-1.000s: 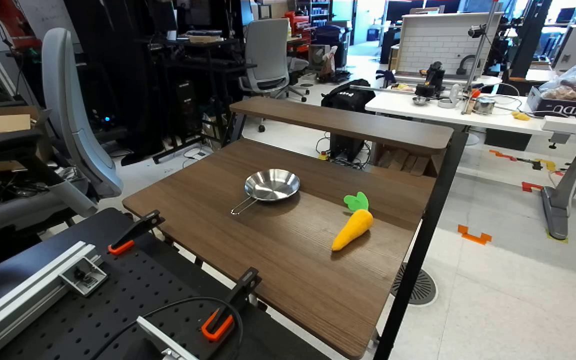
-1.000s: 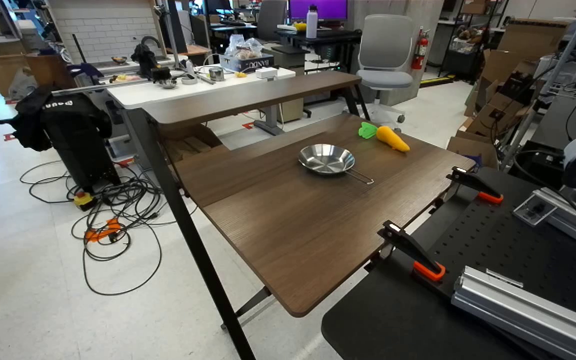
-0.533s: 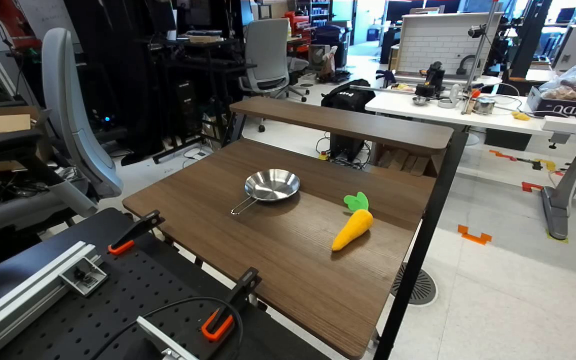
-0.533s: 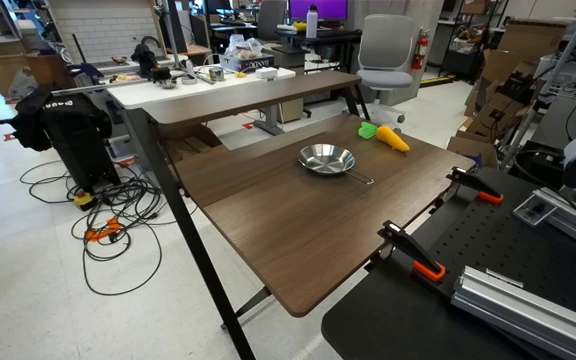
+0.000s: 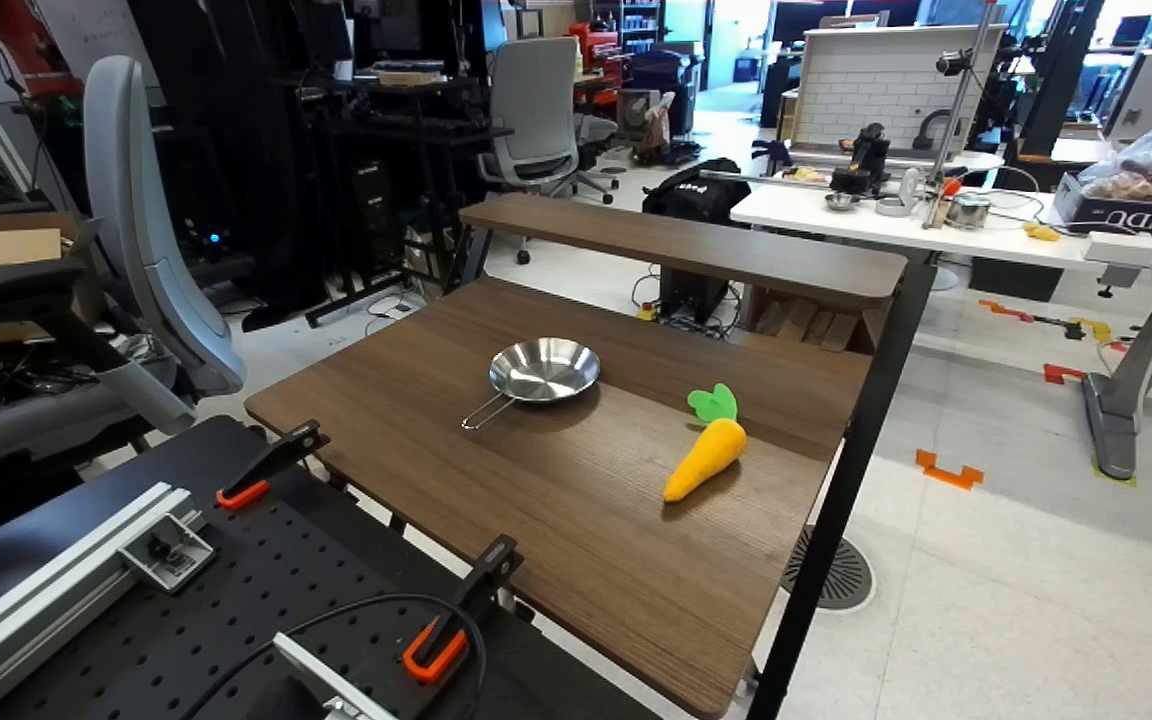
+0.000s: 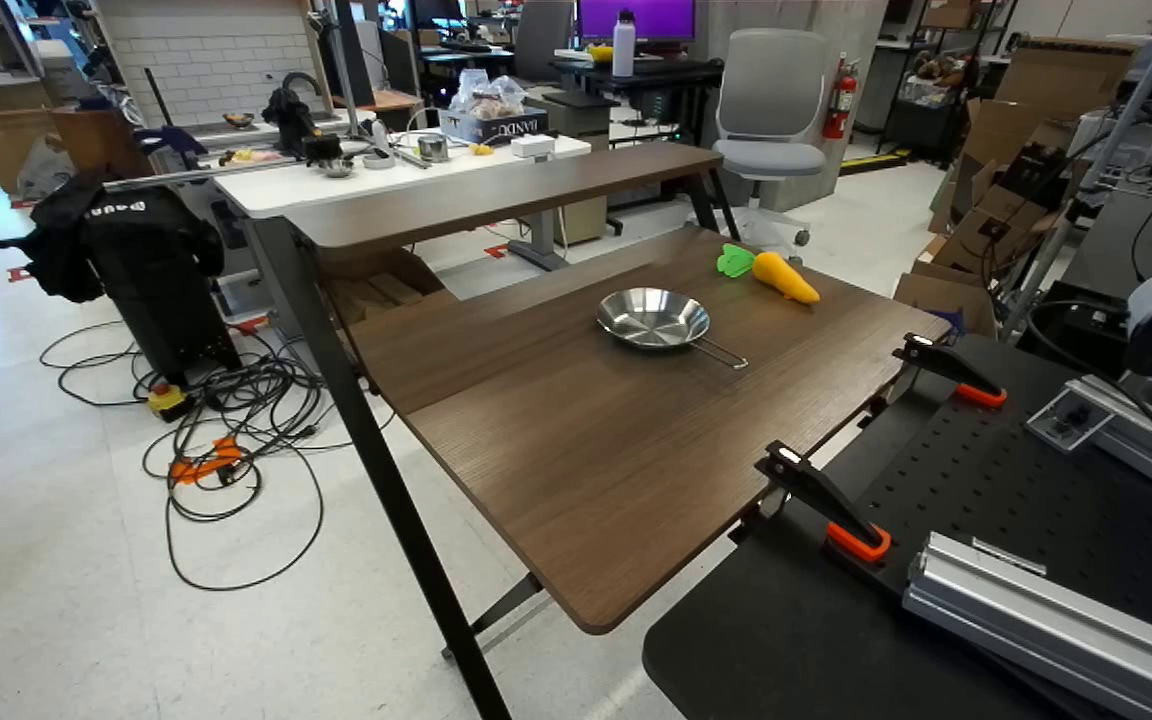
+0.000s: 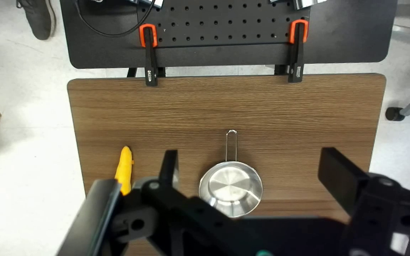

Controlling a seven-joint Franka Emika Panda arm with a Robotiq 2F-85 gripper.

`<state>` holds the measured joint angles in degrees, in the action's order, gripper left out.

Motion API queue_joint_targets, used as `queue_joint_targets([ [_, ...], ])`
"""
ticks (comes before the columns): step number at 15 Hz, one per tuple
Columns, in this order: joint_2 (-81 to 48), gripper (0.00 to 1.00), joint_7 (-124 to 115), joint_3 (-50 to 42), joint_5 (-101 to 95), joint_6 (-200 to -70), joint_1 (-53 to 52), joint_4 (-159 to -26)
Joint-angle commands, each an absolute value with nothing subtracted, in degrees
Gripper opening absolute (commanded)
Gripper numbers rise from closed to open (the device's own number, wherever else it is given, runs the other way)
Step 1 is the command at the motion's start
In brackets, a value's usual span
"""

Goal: Place the carrot plush toy on the pan

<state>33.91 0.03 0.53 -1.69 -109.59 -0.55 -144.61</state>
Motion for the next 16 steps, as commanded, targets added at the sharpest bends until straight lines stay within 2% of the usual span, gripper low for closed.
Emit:
queue_joint_targets([
  [1,31.6,1.0,0.0,0.2,-2.1,-110.4,0.1,-144.6],
  [8,24.4,1.0,0.6,-2.0,-3.3,-113.9,2.4,-145.8],
  [16,11.2,1.0,3.1,-5.9,-7.3,-124.6,6.3,-143.7],
])
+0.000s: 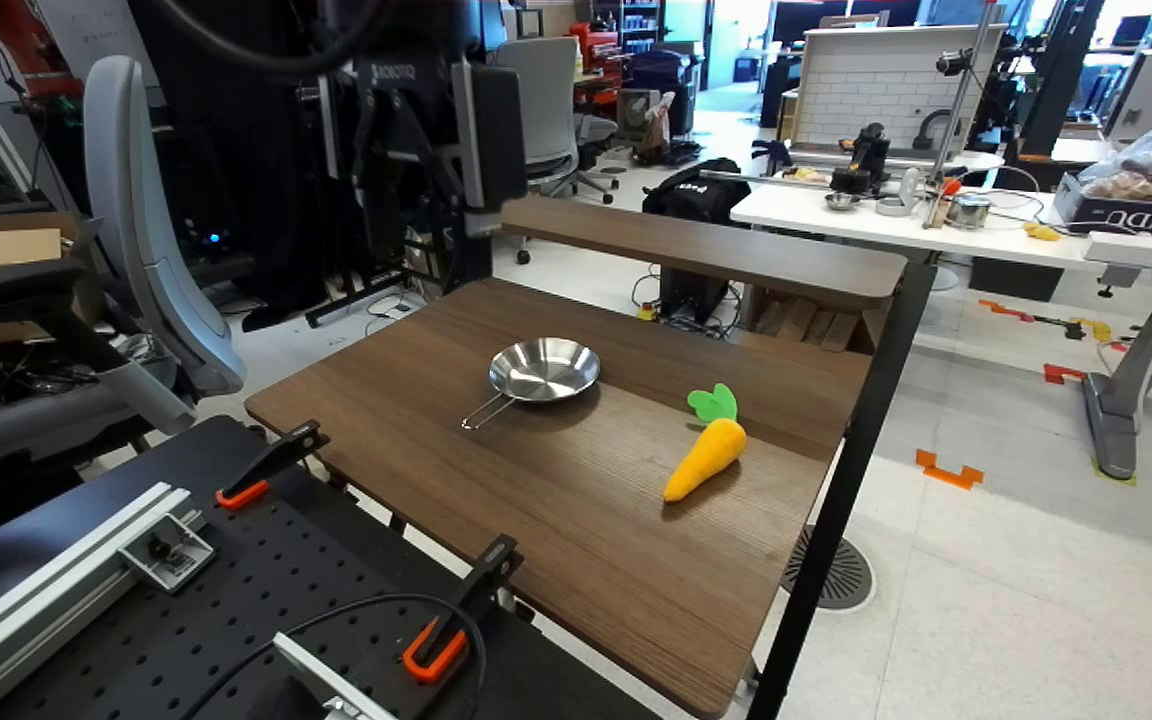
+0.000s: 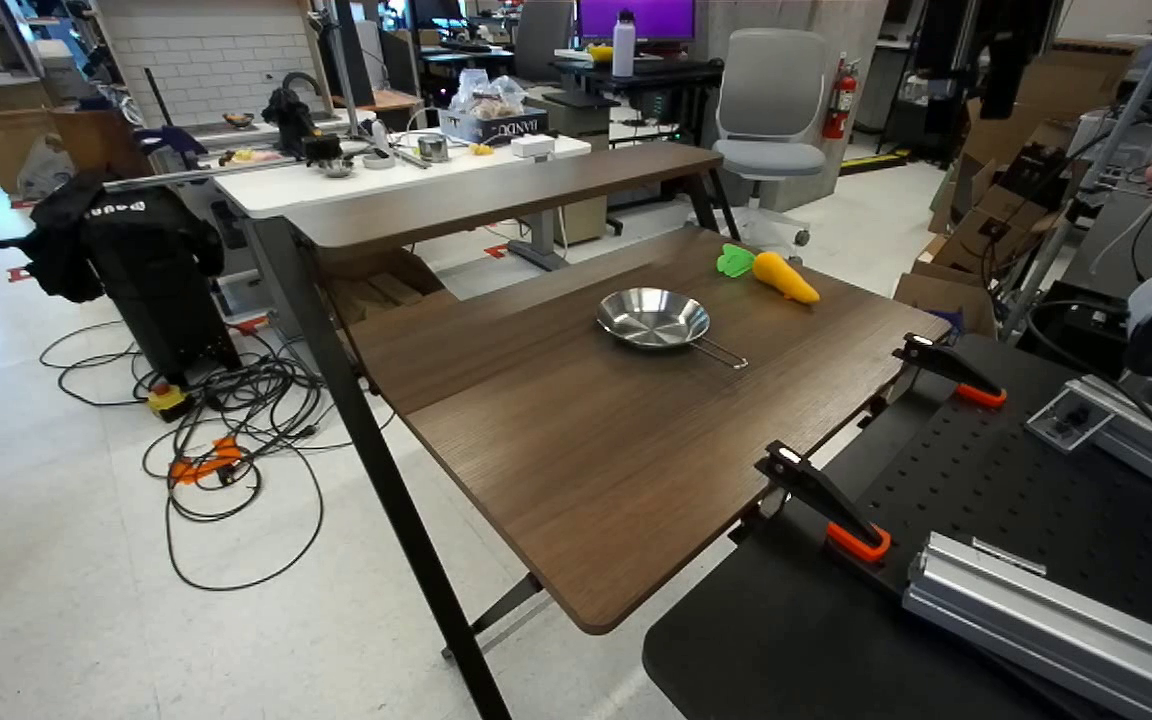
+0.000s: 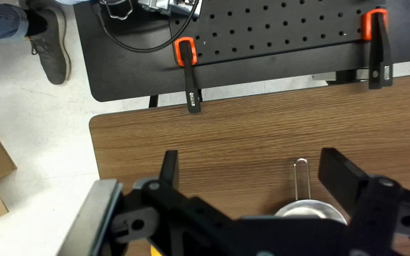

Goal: Place the carrot plush toy on the pan

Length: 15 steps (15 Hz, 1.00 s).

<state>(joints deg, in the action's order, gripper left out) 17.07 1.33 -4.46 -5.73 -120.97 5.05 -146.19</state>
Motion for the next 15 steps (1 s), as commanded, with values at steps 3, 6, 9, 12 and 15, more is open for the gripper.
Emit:
queue_joint_targets([
  [3,5.4,1.0,4.3,-7.2,-8.1,-128.6,7.4,-141.3],
  [6,-0.8,1.0,5.1,-8.0,-8.3,-131.4,8.0,-137.3],
  [9,-7.0,1.0,5.9,-8.4,-8.0,-133.6,8.3,-132.3],
  [12,-12.6,1.0,6.0,-8.7,-8.0,-134.5,8.7,-127.5],
  [15,-17.9,1.0,6.2,-8.8,-7.8,-134.9,9.1,-122.9],
])
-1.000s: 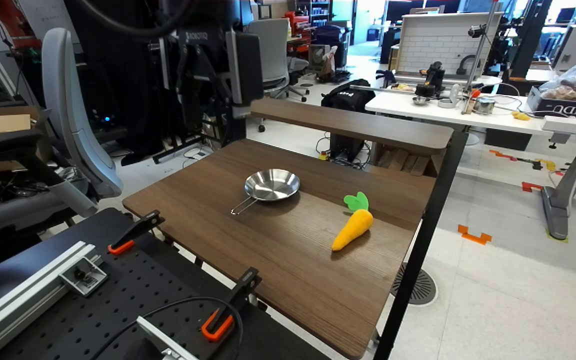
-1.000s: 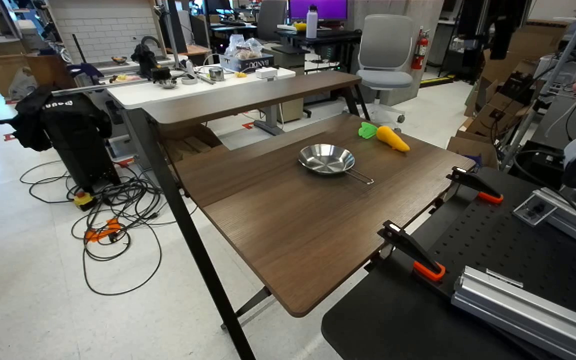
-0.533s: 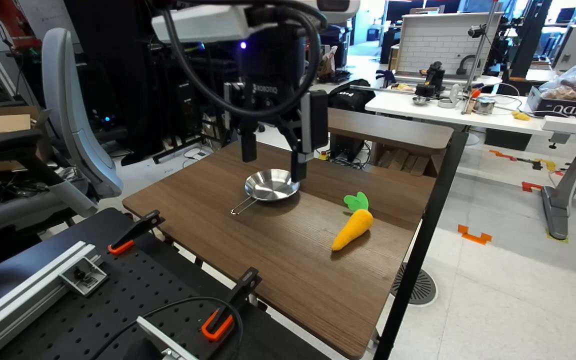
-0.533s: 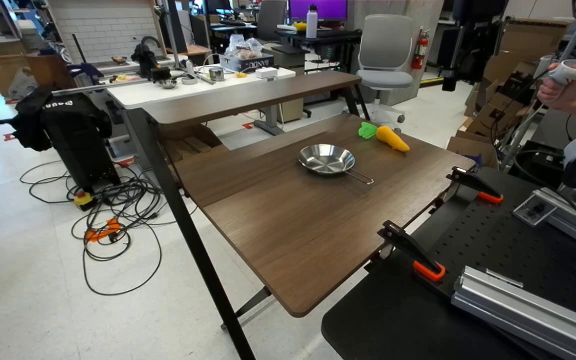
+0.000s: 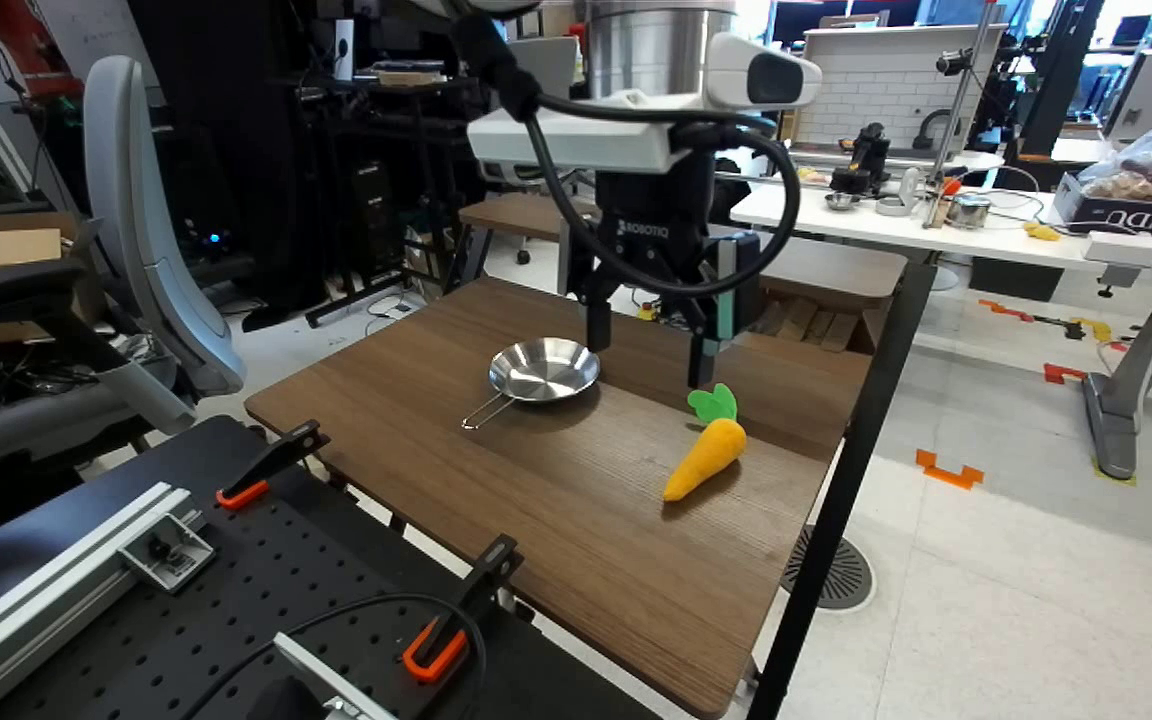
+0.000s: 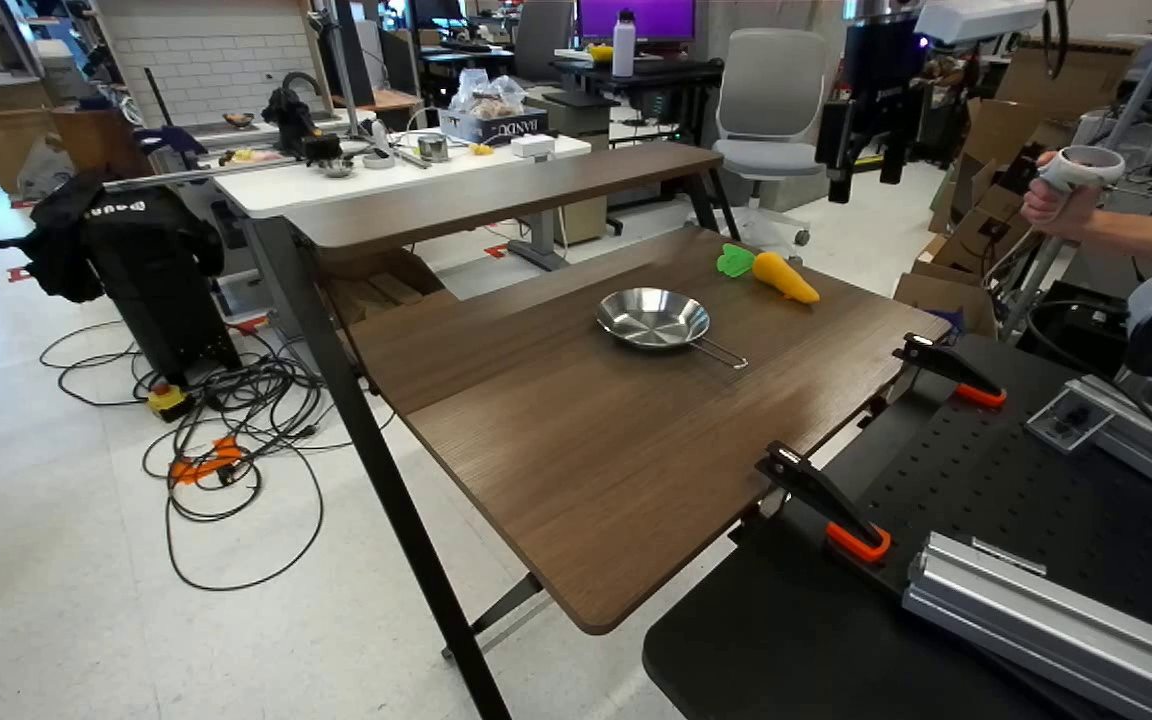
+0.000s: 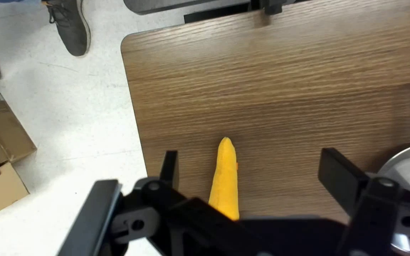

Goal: Place the carrot plush toy on the pan

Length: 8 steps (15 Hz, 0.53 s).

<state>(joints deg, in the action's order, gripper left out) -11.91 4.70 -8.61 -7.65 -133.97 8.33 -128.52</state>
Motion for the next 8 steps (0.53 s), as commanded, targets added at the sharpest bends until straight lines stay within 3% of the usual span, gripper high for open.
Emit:
queue_joint_targets([
  [1,-19.8,1.0,6.3,-8.7,-7.6,-134.8,9.3,-121.3],
  [8,-30.6,1.0,5.6,-7.9,-7.5,-133.8,9.2,-111.5],
])
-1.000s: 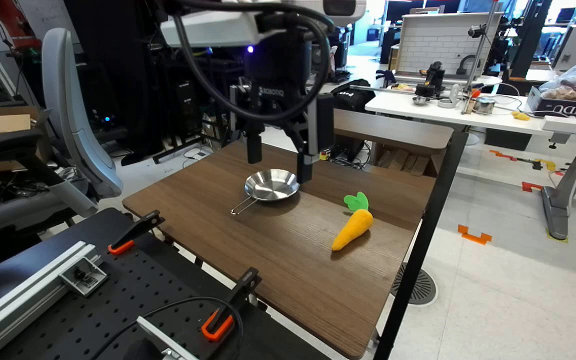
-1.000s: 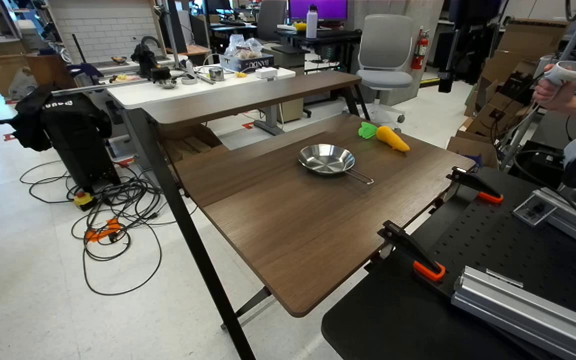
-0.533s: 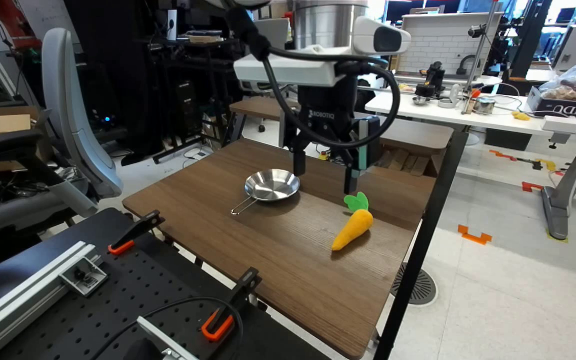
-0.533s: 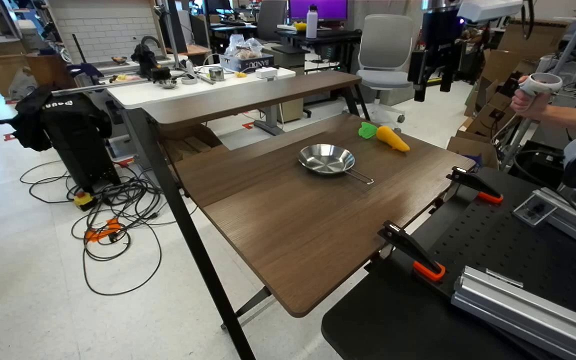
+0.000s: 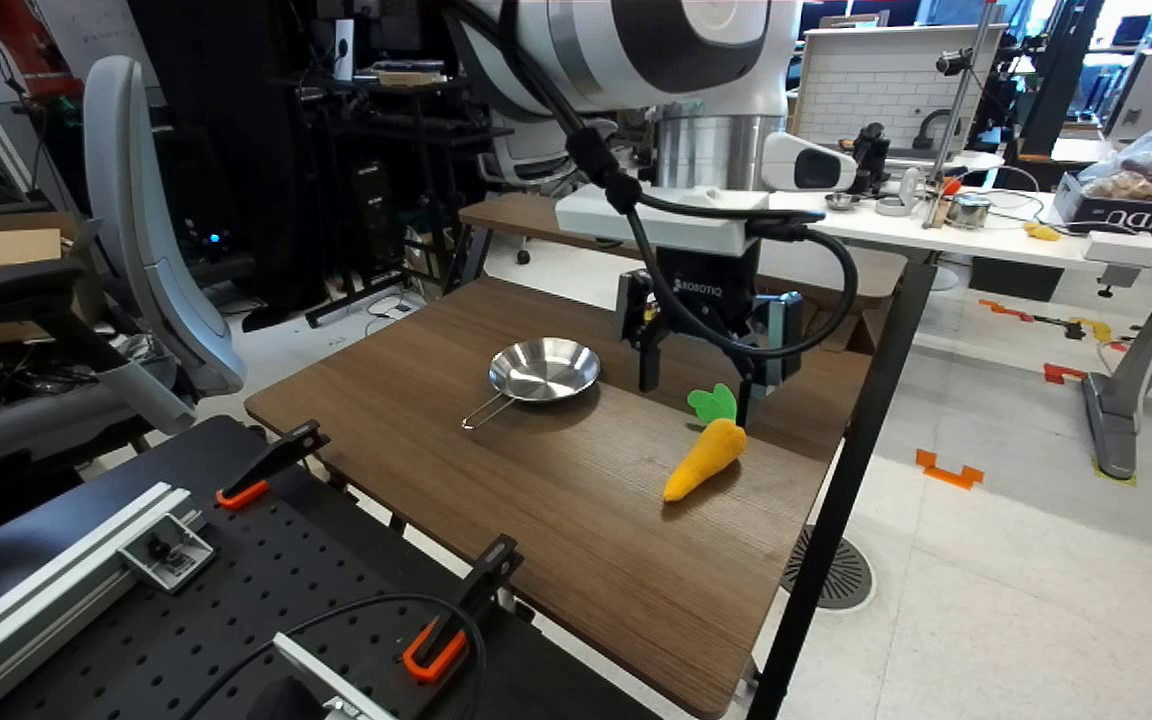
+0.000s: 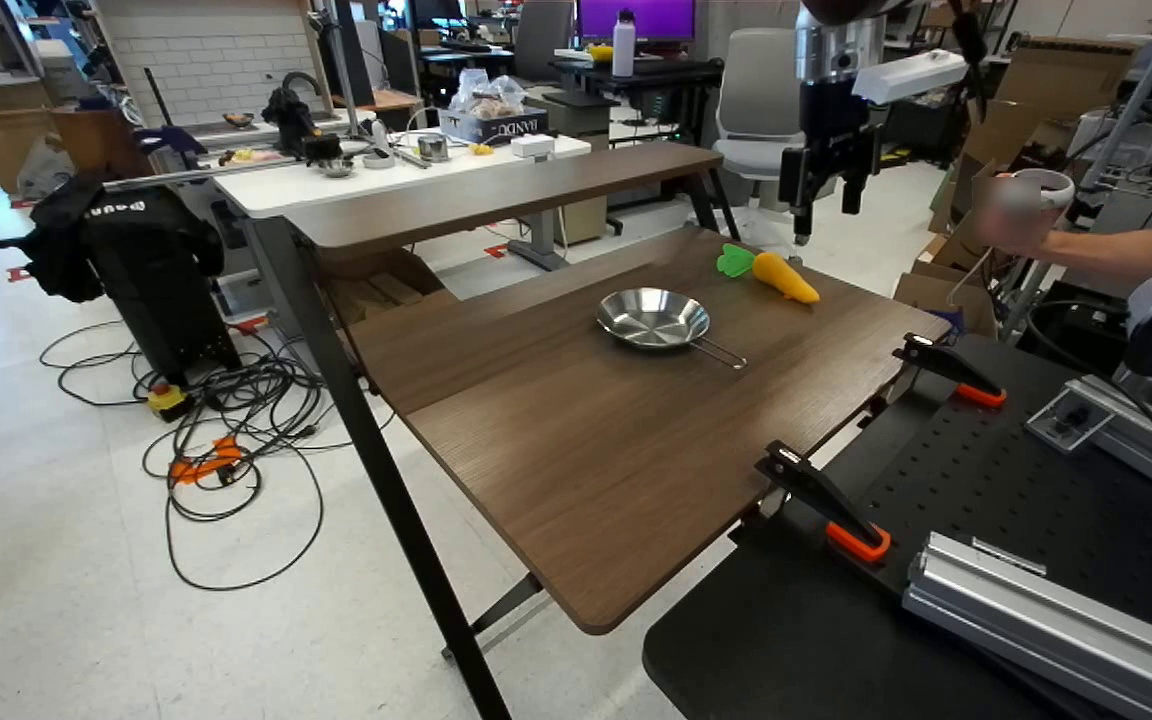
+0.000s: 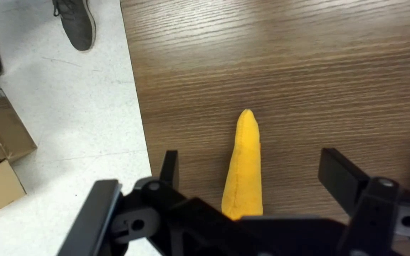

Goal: Place the carrot plush toy on the pan

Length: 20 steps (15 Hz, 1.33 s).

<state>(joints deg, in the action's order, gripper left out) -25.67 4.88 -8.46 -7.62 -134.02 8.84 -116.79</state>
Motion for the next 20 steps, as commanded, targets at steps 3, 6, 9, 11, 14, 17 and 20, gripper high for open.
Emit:
queue_joint_targets([
  [3,-34.2,1.0,5.2,-7.7,-8.0,-133.8,8.6,-107.8],
  [6,-37.8,1.0,4.8,-7.4,-8.0,-133.4,8.2,-104.4],
  [9,-41.4,1.0,4.7,-7.2,-8.0,-133.4,8.1,-101.7],
  [11,-43.6,1.0,4.7,-7.1,-7.9,-133.5,8.1,-100.2],
  [14,-45.9,0.75,5.4,-6.6,-7.2,-133.6,8.7,-98.3],
  [17,-46.7,0.58,5.5,-6.5,-6.9,-133.4,8.9,-97.0],
  [20,-46.1,0.35,5.4,-6.5,-6.9,-132.9,8.8,-96.6],
])
